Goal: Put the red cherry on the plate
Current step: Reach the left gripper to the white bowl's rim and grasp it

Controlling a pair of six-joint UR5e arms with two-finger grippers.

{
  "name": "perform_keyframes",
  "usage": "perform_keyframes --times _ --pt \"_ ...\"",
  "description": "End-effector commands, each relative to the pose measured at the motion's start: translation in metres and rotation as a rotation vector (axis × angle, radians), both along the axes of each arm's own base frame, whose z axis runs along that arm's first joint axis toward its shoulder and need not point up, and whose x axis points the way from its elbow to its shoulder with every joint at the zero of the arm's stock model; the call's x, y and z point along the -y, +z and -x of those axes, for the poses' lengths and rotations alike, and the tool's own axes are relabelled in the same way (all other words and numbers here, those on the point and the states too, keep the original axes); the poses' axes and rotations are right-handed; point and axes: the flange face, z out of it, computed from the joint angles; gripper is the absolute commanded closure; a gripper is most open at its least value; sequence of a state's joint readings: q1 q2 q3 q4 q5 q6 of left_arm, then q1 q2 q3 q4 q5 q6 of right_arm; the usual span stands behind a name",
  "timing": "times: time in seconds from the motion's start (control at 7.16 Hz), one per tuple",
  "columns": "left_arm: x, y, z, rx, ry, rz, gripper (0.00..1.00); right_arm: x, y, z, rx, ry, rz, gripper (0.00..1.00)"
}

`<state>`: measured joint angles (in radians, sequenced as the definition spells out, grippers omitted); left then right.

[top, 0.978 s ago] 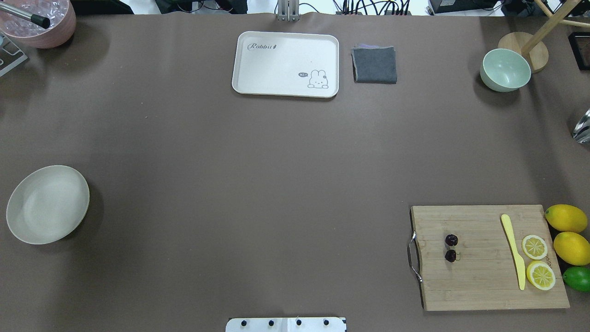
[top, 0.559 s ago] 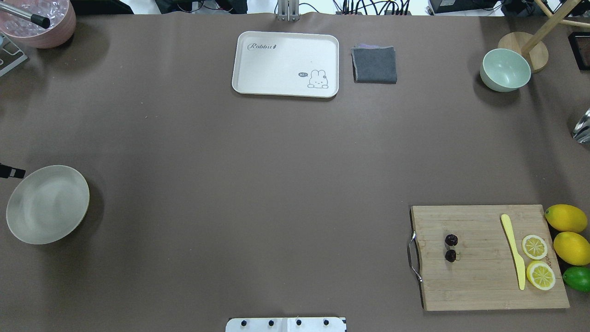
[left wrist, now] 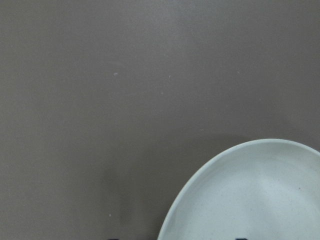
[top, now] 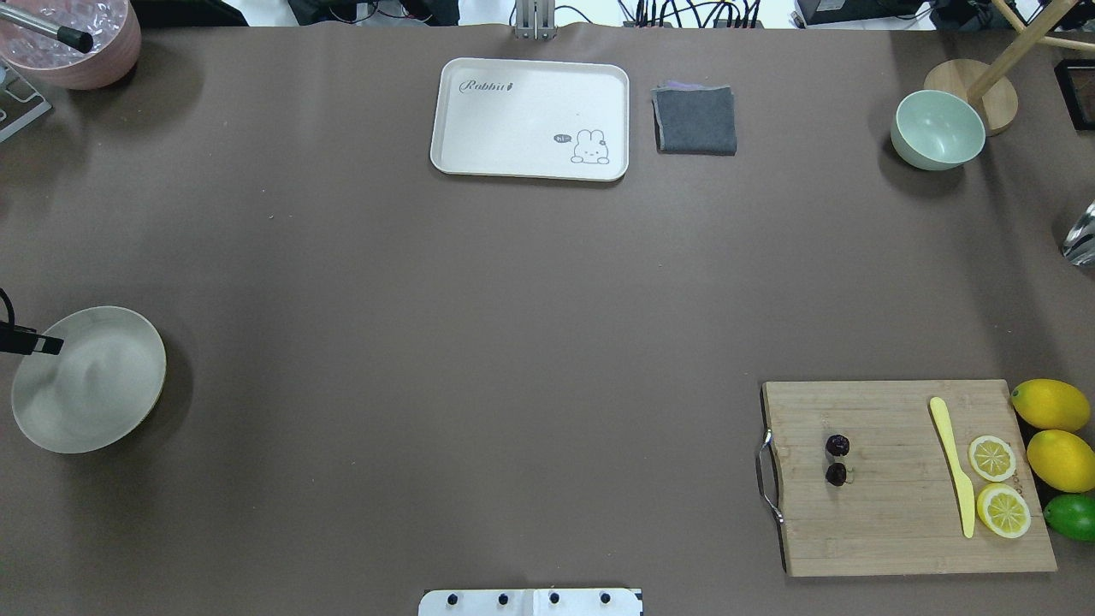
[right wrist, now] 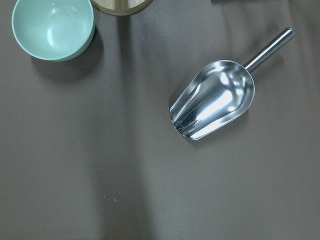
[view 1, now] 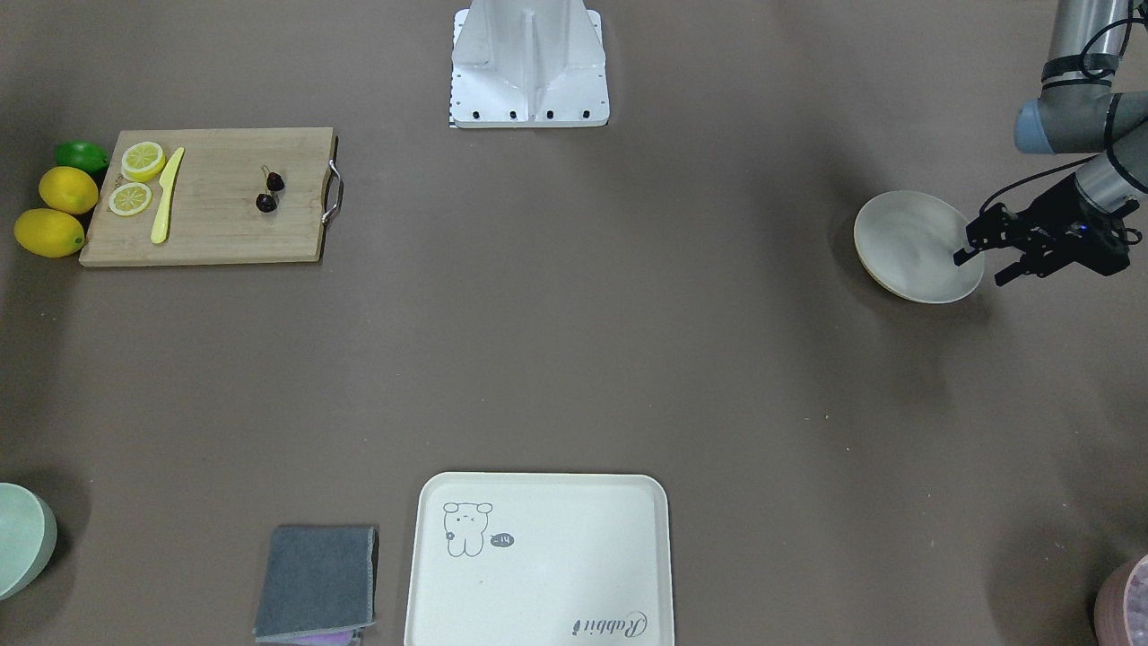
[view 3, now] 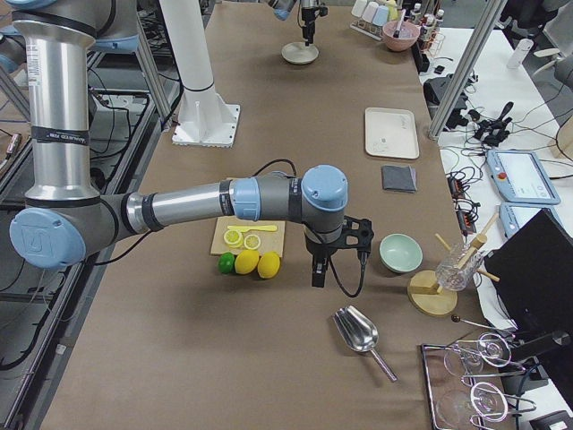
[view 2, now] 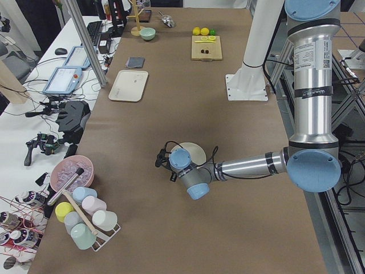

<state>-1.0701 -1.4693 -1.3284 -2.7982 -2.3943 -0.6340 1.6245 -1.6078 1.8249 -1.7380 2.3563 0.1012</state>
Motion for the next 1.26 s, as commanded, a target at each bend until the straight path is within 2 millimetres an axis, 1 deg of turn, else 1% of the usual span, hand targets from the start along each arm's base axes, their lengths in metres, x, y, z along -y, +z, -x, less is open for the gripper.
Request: perform_keyframes --times 0.0,0.14,0.7,0.84,0.98,1.12 --pt "-0.003 0.003 0.001 0.0 0.001 0.0 0.9 -0.002 0.001 0.0 0.002 0.001 0.003 0.0" --pt "-0.003 0.002 0.001 -0.002 0.001 -0.003 1.0 -0.002 0.001 0.0 0.002 0.001 0.003 0.0" --pt "-0.001 -0.001 -0.001 -0.006 0.006 0.005 1.0 -0.001 0.0 0.0 0.0 0.002 0.003 0.0" --pt "-0.003 -0.01 -0.007 -0.069 0.088 0.043 1.0 -0.001 0.0 0.0 0.0 0.002 0.001 0.0" --pt "0.002 -0.024 -0.003 -0.116 0.125 0.069 1.0 -0.001 0.0 0.0 0.0 0.002 0.001 0.0" --pt "0.031 -0.051 -0.003 -0.147 0.083 0.103 1.0 -0.001 -0.001 0.0 0.002 0.001 0.0 0.0"
